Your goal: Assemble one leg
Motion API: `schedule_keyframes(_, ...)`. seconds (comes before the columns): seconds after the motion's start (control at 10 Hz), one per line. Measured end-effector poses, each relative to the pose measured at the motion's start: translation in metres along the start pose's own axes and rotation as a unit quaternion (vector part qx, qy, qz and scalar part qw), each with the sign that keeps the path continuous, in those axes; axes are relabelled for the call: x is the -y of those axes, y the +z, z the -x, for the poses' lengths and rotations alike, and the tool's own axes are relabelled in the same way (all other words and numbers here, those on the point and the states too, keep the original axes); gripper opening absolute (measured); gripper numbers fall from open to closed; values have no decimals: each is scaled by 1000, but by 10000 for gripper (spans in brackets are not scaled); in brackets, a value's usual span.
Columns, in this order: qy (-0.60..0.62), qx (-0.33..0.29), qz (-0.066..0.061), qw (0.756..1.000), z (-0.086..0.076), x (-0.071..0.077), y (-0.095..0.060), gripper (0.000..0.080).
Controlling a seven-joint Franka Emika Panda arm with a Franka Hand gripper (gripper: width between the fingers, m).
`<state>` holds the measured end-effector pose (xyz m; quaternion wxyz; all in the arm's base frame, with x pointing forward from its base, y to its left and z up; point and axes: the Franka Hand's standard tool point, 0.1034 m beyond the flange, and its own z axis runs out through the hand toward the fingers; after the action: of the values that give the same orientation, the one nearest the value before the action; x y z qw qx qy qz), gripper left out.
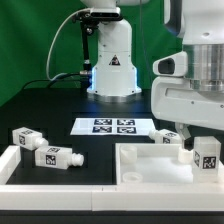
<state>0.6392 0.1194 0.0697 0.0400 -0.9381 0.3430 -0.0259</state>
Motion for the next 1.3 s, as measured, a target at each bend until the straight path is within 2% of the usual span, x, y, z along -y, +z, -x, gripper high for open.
schedule_keyframes(0.1,-36,-1,1,999,0,0,0,649)
schedule_keyframes(0.2,-150,-9,11,989,-1,1,-1,649)
schedule_keyframes(0.4,-309,-8,12,951,-6,-2,-2,649)
schedule_keyframes(0.6,-291,-8,11,957,-6,-3,-2,649)
schedule_keyframes(0.8,-287,-8,11,958,-7,-3,-2,385)
schedule_keyframes(0.9,-250,-8,11,968,-7,-3,-2,283)
schedule_keyframes(1.1,-188,-9,10,982,-7,-4,-2,284)
schedule_keyframes(1.3,-52,-12,11,999,-8,-4,-2,284)
